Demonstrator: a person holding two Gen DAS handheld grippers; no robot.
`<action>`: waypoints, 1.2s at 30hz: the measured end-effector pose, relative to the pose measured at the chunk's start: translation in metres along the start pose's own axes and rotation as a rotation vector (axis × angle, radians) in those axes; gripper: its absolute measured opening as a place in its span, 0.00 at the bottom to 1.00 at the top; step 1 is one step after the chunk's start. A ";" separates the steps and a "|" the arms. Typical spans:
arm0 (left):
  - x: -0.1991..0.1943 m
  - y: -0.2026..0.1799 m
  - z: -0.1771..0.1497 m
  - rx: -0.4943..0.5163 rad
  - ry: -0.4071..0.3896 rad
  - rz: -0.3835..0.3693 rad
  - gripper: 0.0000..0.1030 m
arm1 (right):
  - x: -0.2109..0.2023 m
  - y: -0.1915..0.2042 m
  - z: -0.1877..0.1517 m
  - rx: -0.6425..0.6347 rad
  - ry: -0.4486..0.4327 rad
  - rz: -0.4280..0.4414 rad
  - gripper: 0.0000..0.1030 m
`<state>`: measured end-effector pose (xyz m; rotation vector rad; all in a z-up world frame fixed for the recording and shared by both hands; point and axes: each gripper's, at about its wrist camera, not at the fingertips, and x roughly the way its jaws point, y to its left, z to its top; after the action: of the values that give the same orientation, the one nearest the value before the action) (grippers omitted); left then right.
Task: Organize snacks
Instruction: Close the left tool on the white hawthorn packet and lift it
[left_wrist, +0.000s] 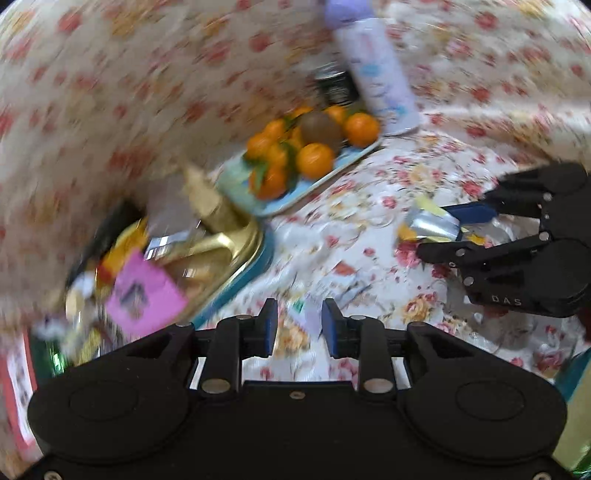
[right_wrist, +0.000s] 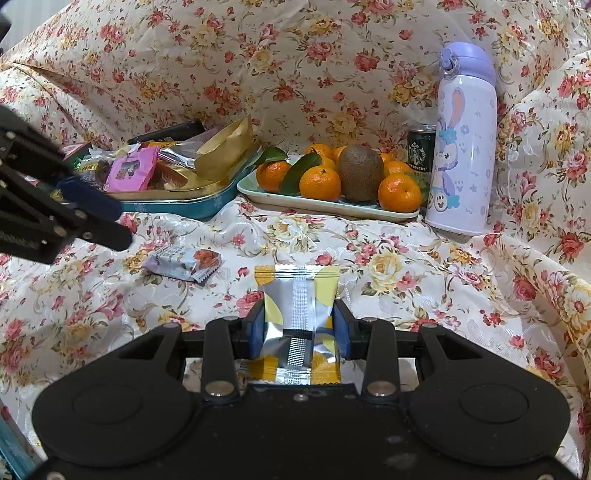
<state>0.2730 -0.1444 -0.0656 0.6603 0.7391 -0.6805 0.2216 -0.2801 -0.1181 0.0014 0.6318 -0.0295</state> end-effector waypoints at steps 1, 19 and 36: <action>0.004 -0.002 0.003 0.020 -0.001 -0.011 0.39 | 0.000 0.000 0.000 0.000 0.000 0.000 0.37; 0.053 -0.002 0.017 0.020 0.074 -0.127 0.47 | -0.001 0.001 0.000 -0.002 -0.001 -0.002 0.37; 0.003 0.038 -0.028 -0.477 0.214 0.119 0.25 | -0.001 -0.001 0.000 0.000 -0.001 -0.001 0.37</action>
<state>0.2930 -0.1019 -0.0729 0.3363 1.0104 -0.3061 0.2210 -0.2806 -0.1177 0.0007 0.6308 -0.0299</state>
